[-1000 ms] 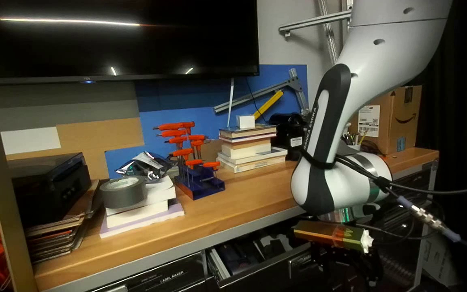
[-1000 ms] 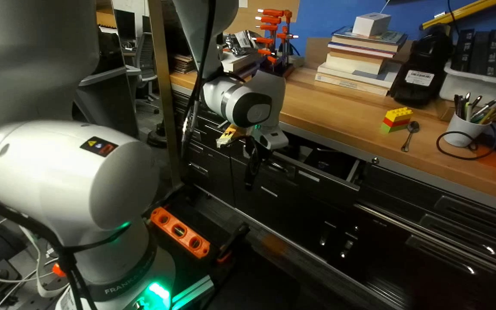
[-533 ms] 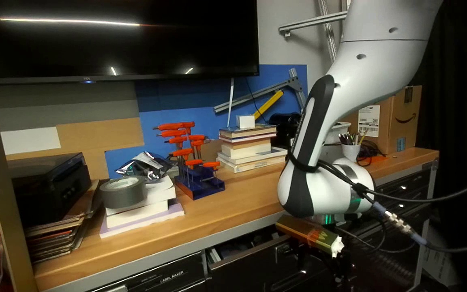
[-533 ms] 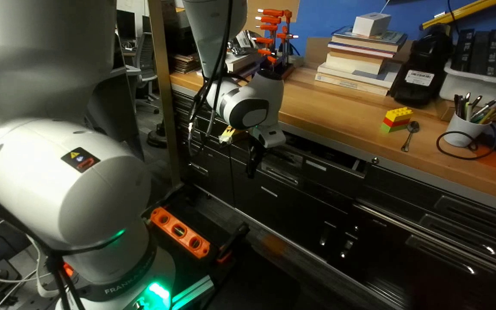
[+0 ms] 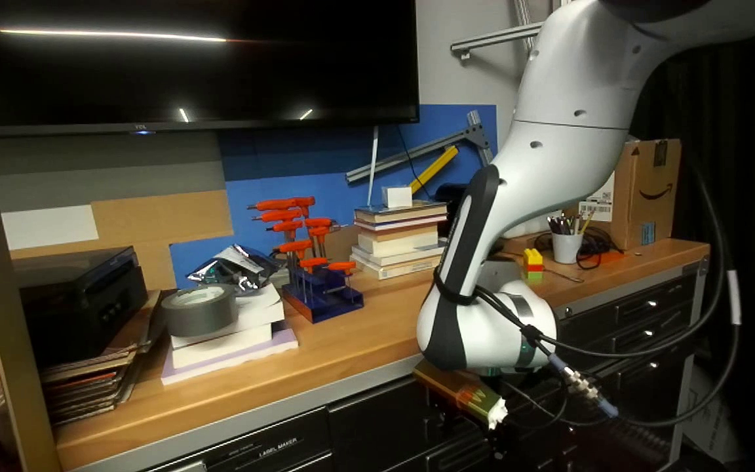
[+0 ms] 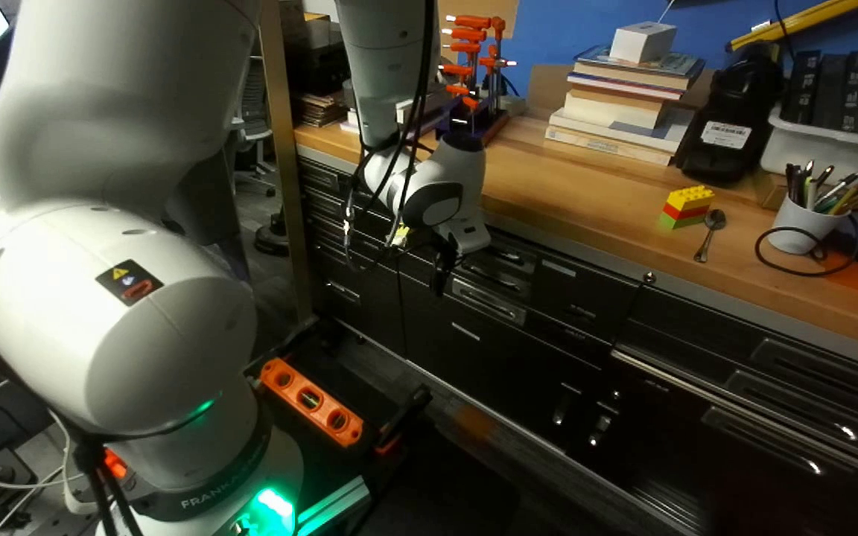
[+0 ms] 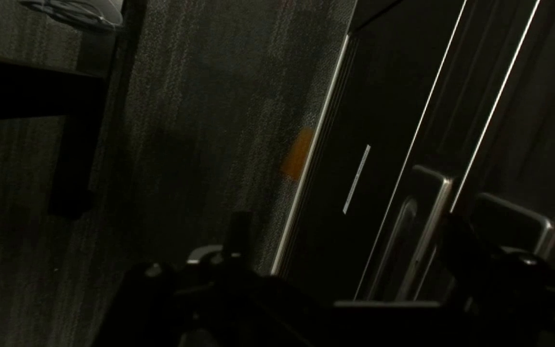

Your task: Put the black objects on the tabletop in the open drawer and then close the drawer

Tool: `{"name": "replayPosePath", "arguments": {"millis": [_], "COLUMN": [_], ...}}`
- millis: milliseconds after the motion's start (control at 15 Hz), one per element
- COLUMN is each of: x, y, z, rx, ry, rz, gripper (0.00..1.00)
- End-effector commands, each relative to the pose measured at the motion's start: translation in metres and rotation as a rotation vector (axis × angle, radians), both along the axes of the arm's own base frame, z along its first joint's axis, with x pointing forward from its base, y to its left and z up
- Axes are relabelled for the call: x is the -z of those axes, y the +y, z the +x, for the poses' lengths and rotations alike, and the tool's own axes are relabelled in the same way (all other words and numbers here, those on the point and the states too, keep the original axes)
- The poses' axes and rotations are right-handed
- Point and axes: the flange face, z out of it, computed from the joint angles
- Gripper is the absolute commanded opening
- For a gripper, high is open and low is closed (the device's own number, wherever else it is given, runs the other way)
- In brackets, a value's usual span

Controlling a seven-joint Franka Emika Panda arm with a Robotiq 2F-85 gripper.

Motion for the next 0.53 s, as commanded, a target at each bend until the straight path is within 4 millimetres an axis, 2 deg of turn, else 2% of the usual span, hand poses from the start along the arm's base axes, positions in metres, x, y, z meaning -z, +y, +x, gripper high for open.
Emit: {"name": "replayPosePath", "arguments": {"millis": [0,133,267,467], "x": [0.007,0.009,0.007,-0.003], "y": [0.006,0.005,-0.001,-0.027], "z": [0.026,0.023,0.012,-0.008], "rx": [0.009,-0.001,-0.088,-0.197], "ry": [-0.055,-0.053,-0.035,0.042], "rz": [0.026,0.015,-0.051,-0.142], "gripper": [1.00,1.00,1.00,1.00]}}
